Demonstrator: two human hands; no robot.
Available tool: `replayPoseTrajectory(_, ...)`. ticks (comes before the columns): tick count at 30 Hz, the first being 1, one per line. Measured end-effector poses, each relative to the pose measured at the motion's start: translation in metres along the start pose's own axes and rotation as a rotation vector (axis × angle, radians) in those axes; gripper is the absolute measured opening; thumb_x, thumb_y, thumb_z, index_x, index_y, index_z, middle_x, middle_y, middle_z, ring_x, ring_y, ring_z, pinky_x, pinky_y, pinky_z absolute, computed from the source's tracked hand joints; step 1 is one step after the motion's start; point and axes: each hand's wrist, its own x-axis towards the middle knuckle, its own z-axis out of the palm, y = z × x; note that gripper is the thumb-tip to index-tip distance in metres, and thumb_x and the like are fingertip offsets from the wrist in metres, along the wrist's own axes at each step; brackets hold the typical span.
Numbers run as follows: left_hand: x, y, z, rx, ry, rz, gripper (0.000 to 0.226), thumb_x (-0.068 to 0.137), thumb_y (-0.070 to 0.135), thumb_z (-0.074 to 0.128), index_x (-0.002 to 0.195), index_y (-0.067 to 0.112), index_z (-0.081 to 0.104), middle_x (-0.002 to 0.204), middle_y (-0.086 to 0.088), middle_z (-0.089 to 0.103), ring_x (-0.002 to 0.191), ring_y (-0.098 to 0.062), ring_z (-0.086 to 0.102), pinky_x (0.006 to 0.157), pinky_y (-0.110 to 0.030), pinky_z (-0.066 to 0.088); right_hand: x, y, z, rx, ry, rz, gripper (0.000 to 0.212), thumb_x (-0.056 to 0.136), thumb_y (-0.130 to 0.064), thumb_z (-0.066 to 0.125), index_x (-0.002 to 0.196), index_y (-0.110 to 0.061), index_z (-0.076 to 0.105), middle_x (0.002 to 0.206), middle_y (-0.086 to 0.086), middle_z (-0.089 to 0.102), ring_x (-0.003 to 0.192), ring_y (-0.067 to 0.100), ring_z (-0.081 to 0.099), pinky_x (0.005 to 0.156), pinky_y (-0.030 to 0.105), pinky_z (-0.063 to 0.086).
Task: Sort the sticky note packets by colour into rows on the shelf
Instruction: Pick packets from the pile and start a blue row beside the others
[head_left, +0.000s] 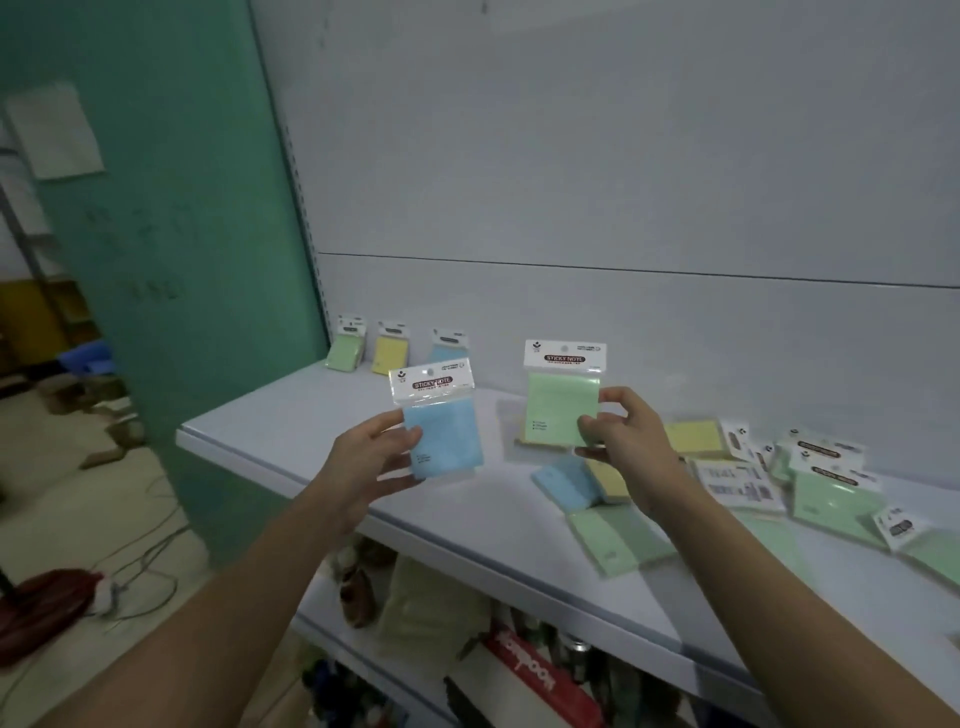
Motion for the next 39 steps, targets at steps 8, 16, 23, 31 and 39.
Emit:
replayPoseTrajectory(8,-0.01,-0.014,-0.107,-0.02,0.032,-0.009,0.019,0.086,0.011,0.067,0.103,0.02,0.068,0.087,-0.003,0.075,0.073,-0.022,0.073,0.06,-0.031,0.058,-0.006,0.013,0.113,-0.04,-0.004,0.111,0.02,0.088,0.006,0.054,0.102,-0.007,0.051,0.1,0.016,0.068,0.093,0.031,0.067,0.067,0.034,0.056)
replayPoseTrajectory(16,0.019,-0.015,-0.18,-0.081,-0.001,0.013,0.021,0.082,0.01,0.073,0.099,0.021,0.071,0.09,-0.006,0.076,0.079,-0.026,0.073,0.062,-0.034,0.059,0.006,0.033,0.183,-0.051,0.072,0.163,0.02,0.089,0.006,0.053,0.105,-0.006,0.051,0.097,0.012,0.068,0.092,0.029,0.068,0.065,0.033,0.056)
replayPoseTrajectory(23,0.088,-0.023,-0.179,-0.135,0.011,0.018,0.023,0.081,0.007,0.073,0.098,0.023,0.069,0.087,-0.004,0.076,0.077,-0.023,0.074,0.058,-0.032,0.058,0.06,0.053,0.199,-0.003,0.114,0.114,0.018,0.088,0.008,0.052,0.098,-0.007,0.055,0.101,0.015,0.066,0.091,0.03,0.067,0.068,0.036,0.057)
replayPoseTrajectory(31,0.193,-0.024,-0.147,-0.115,0.015,0.01,0.025,0.081,0.002,0.072,0.102,0.013,0.067,0.095,-0.008,0.074,0.076,-0.022,0.074,0.058,-0.028,0.058,0.172,0.075,0.207,0.08,0.279,0.108,0.023,0.09,0.008,0.046,0.108,-0.007,0.048,0.11,0.016,0.058,0.086,0.023,0.063,0.062,0.03,0.054)
replayPoseTrajectory(39,0.28,-0.043,-0.099,-0.02,0.0,0.015,0.026,0.077,-0.004,0.073,0.101,0.004,0.066,0.087,-0.007,0.07,0.073,-0.017,0.068,0.064,-0.028,0.06,0.203,0.114,0.212,0.055,0.467,-0.03,0.027,0.09,0.008,0.04,0.098,-0.016,0.047,0.098,0.009,0.058,0.087,0.022,0.062,0.059,0.023,0.056)
